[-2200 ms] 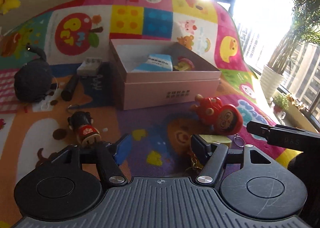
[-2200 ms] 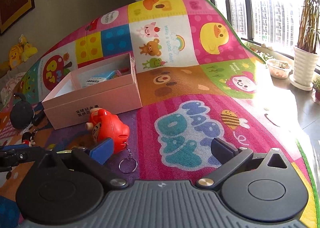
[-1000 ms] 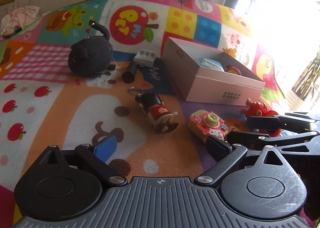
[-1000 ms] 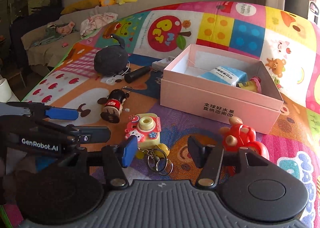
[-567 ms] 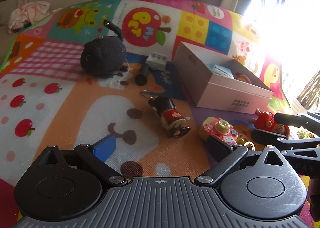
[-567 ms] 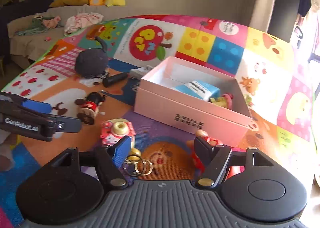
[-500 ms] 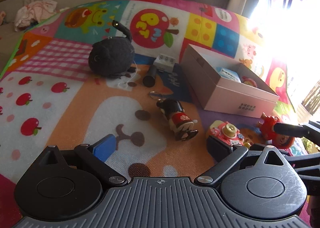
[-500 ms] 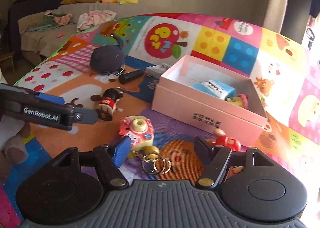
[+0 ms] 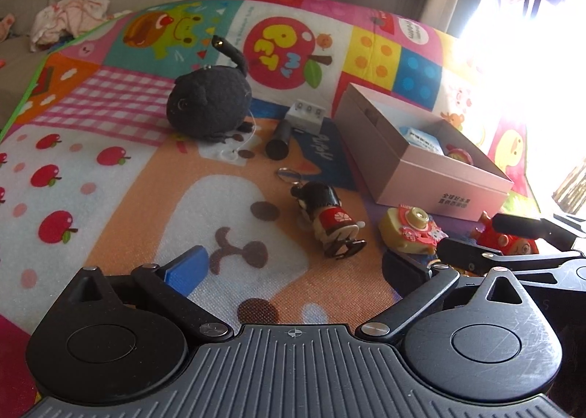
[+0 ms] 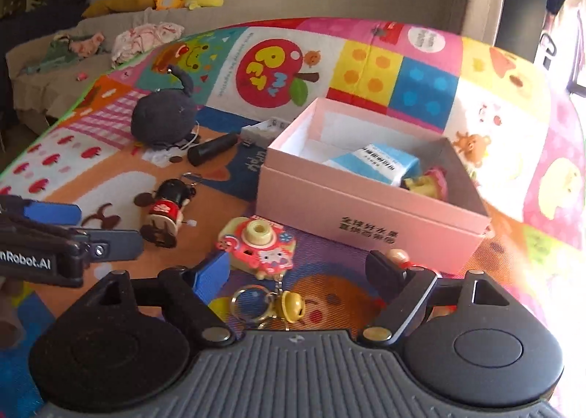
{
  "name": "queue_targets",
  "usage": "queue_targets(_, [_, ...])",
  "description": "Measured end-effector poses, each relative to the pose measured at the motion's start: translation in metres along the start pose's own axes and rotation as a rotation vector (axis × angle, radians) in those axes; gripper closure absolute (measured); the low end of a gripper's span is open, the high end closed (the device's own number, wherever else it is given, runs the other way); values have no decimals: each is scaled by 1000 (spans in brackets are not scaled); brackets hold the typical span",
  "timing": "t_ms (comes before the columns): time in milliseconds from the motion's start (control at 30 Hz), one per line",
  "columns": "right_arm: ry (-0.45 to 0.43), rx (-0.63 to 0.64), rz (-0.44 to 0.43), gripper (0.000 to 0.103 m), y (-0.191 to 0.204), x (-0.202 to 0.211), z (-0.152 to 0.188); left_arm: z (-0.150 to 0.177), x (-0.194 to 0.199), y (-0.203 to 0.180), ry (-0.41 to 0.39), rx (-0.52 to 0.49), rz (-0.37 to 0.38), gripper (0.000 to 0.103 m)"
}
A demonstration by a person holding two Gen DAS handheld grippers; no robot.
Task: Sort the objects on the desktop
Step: 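Grasp the pink keychain toy with the right tool, then grasp the small black-red figurine with left tool while right tool holds the pink keychain toy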
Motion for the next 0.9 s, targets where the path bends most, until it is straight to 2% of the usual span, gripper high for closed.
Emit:
queue_targets(100, [34, -66, -39, 21, 2, -19, -5, 0, 1, 2, -14, 21, -17, 0])
queue_targets(200, [69, -78, -65, 22, 6, -36, -8, -1, 2, 5, -25, 47, -22, 0])
queue_targets(233, [82, -79, -69, 26, 7, -40, -8, -1, 2, 6, -26, 52, -20, 0])
queue_targets(267, [88, -74, -70, 41, 8, -42, -8, -1, 2, 6, -26, 53, -19, 0])
queue_targets(300, [80, -64, -57, 45, 9, -40, -8, -1, 2, 7, -26, 51, -20, 0])
queue_targets(433, [62, -79, -94, 45, 5, -21, 0, -1, 2, 6, -26, 51, -20, 0])
queue_targets(567, [45, -50, -103, 45, -4, 17, 25, 0, 0, 3, -19, 27, -36, 0])
queue_targets(633, [53, -53, -86, 45, -11, 33, 41, 0, -3, -4, -3, -18, -34, 0])
queue_targets(767, [75, -82, -2, 45, -27, 55, 70, 0, -13, -28, 31, -139, 17, 0])
queue_targets(900, [54, -125, 59, 45, -40, 65, 87, -3, -29, -47, 88, -185, 78, 0])
Point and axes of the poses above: each gripper's, at about its wrist camera, not at the fingertips, and x roughly against the way its jaws point, y to its left, z to its underside, the point moved 2 cm from there along -x, roughly the way its jaws point, and after that the axes turned 9 degrees about x, right-handed, at the moved point
